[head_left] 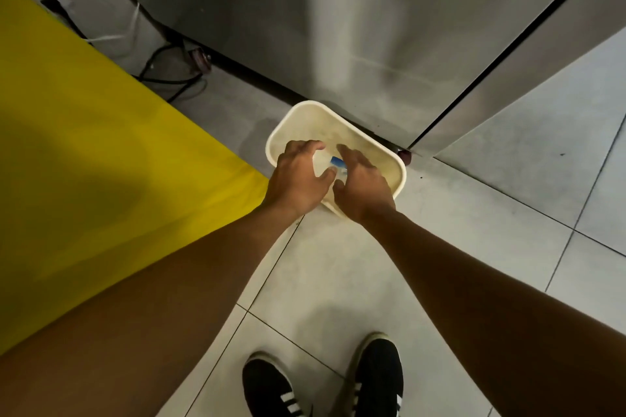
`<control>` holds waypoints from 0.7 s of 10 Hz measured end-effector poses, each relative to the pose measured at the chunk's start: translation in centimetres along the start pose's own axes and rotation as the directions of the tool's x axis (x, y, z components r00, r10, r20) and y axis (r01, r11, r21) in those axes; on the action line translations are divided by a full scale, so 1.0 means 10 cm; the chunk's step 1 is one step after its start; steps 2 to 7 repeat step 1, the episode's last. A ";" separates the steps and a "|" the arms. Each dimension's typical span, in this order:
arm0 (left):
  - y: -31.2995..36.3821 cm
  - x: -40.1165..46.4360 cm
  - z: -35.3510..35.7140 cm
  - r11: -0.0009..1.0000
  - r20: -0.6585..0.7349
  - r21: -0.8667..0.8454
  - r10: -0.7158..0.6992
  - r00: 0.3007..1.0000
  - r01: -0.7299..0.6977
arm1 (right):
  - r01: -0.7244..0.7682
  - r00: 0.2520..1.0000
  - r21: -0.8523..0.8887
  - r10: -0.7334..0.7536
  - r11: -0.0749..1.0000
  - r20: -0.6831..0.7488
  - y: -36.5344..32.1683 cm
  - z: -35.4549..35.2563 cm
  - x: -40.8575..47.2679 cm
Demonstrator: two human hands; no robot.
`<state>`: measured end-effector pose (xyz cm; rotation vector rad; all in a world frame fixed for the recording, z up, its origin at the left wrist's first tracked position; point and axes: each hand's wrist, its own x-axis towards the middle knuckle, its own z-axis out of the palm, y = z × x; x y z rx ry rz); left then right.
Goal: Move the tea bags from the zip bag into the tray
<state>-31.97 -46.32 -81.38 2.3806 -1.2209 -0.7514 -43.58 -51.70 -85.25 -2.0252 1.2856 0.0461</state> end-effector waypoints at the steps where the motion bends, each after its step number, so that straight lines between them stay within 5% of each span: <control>1: 0.10 -0.09 -0.14 0.998 0.001 0.023 -0.054 0.999 0.054 | 0.004 0.995 -0.014 -0.006 1.000 -0.104 -0.12 -0.23 -0.10; 7: 0.10 -0.09 -0.14 0.998 0.001 0.023 -0.054 0.999 0.054 | 0.004 0.995 -0.014 -0.006 1.000 -0.104 -0.12 -0.23 -0.10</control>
